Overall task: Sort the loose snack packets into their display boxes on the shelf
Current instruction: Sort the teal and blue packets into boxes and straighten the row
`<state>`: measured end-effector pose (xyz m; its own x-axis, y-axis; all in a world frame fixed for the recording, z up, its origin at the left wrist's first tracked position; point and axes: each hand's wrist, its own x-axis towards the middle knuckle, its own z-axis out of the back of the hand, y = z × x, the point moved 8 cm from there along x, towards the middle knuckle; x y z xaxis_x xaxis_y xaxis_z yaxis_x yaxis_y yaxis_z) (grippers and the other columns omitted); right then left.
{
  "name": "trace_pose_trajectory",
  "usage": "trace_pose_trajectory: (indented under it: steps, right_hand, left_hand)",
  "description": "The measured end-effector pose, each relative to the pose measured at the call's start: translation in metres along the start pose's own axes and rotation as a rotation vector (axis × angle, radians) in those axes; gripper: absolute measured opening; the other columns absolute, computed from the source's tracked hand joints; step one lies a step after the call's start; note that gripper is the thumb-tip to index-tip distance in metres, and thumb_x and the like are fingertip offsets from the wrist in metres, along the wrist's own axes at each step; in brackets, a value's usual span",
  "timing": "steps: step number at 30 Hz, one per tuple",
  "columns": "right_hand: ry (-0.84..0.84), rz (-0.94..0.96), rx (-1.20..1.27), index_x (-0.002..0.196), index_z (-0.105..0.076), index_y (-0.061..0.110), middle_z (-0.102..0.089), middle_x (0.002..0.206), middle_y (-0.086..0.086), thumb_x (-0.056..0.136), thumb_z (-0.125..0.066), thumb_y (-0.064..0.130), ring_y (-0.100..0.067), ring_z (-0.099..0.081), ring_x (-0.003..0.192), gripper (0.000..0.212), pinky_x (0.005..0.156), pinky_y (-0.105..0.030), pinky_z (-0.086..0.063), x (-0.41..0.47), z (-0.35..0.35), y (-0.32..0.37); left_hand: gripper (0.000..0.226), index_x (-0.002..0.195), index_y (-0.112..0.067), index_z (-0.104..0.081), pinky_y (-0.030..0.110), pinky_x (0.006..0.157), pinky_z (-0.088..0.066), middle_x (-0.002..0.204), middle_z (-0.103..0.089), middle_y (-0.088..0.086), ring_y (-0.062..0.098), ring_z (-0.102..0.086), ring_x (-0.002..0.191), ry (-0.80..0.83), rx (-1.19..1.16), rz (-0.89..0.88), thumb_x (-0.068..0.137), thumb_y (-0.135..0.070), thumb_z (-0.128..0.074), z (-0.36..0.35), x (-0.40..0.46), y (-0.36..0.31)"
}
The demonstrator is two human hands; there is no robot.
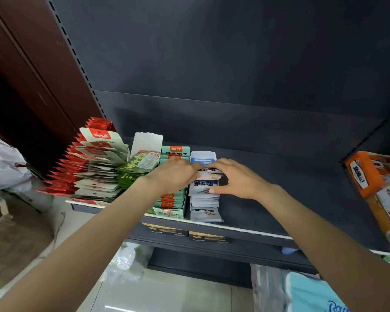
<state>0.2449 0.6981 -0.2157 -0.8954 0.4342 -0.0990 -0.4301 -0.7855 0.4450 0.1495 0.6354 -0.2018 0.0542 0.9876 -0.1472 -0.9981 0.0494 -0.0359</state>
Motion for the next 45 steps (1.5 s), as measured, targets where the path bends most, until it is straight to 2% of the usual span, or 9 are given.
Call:
trace_pose_trajectory:
  steps: [8,11,15,20,25,29,33,40,45]
  right_hand:
    - [-0.028,0.024,-0.156,0.131,-0.050,0.019,-0.059,0.119,-0.003,0.086,-0.058,0.031,-0.023,-0.057,0.103,0.048,0.085,-0.034,-0.047,0.008,-0.001,0.010]
    - [0.024,0.113,-0.350,0.138,-0.042,0.018,-0.052,0.128,-0.002,0.085,-0.058,0.036,-0.021,-0.051,0.113,0.059,0.093,-0.032,-0.040,0.007,-0.014,0.018]
    - [0.070,0.148,-0.471,0.148,-0.023,0.017,-0.031,0.149,-0.002,0.086,-0.060,0.035,-0.019,-0.036,0.131,0.074,0.106,-0.035,-0.033,0.002,-0.027,0.014]
    - [0.021,0.136,-0.371,0.147,-0.030,0.019,-0.041,0.147,-0.002,0.098,-0.045,0.028,-0.022,-0.043,0.127,0.052,0.101,-0.035,-0.038,0.003,-0.019,0.013]
    - [0.013,-0.042,-0.094,0.140,-0.041,0.035,-0.062,0.122,-0.009,0.099,-0.042,0.036,-0.026,-0.057,0.110,0.041,0.092,-0.037,-0.046,0.019,-0.002,-0.015]
    - [0.044,-0.093,-0.046,0.136,-0.046,0.033,-0.063,0.121,-0.014,0.098,-0.044,0.036,-0.028,-0.059,0.105,0.039,0.092,-0.036,-0.046,0.026,-0.001,-0.019]
    - [0.050,-0.088,-0.015,0.136,-0.046,0.033,-0.061,0.126,-0.011,0.099,-0.043,0.034,-0.026,-0.057,0.110,0.037,0.095,-0.034,-0.044,0.027,0.000,-0.019]
    - [0.050,-0.084,-0.040,0.137,-0.045,0.033,-0.066,0.111,-0.016,0.100,-0.041,0.034,-0.027,-0.057,0.094,0.037,0.087,-0.033,-0.044,0.025,0.001,-0.020]
    - [0.037,-0.076,-0.064,0.138,-0.045,0.032,-0.034,0.060,0.007,0.100,-0.041,0.032,-0.019,-0.040,0.073,0.038,0.078,-0.032,-0.041,0.023,0.005,-0.015]
  left_hand:
    - [0.039,0.133,-0.018,-0.039,0.035,0.096,-0.032,0.126,-0.050,0.005,0.025,-0.043,0.118,-0.140,-0.057,-0.009,0.095,-0.029,-0.046,0.001,-0.010,-0.007]
    - [0.045,0.121,-0.012,-0.050,0.037,0.091,-0.040,0.117,-0.055,0.006,0.026,-0.053,0.108,-0.313,-0.003,-0.074,0.083,-0.033,-0.062,-0.001,-0.024,-0.013]
    - [0.062,0.125,-0.009,-0.050,0.037,0.096,-0.039,0.119,-0.056,0.006,0.026,-0.053,0.110,-0.220,0.169,-0.062,0.078,-0.046,-0.067,-0.024,-0.020,-0.017]
    - [0.048,0.124,-0.008,-0.055,0.039,0.094,-0.042,0.120,-0.059,0.009,0.029,-0.057,0.111,-0.231,0.113,-0.078,0.086,-0.037,-0.065,-0.013,-0.014,-0.017]
    - [0.027,0.095,-0.011,-0.047,0.030,0.069,-0.038,0.090,-0.059,0.007,0.022,-0.052,0.081,-0.668,0.194,-0.181,0.082,-0.028,-0.064,0.028,-0.033,-0.033]
    - [0.027,0.101,-0.011,-0.060,0.027,0.075,-0.037,0.094,-0.065,0.003,0.020,-0.062,0.085,-0.511,0.330,-0.508,0.081,-0.027,-0.068,-0.007,-0.037,-0.054]
    - [0.063,0.113,-0.008,-0.065,0.028,0.076,-0.054,0.102,-0.069,0.004,0.020,-0.067,0.091,-0.253,0.252,-0.387,0.061,-0.038,-0.085,-0.037,-0.024,-0.034]
    - [0.067,0.108,-0.008,-0.068,0.024,0.062,-0.055,0.095,-0.071,0.004,0.018,-0.069,0.079,-0.237,0.216,-0.298,0.049,-0.031,-0.089,-0.041,-0.017,-0.038]
    - [0.067,0.105,-0.002,-0.067,0.027,0.044,-0.052,0.090,-0.070,0.011,0.023,-0.070,0.071,-0.227,0.251,-0.207,0.043,-0.011,-0.091,-0.044,-0.013,-0.037]
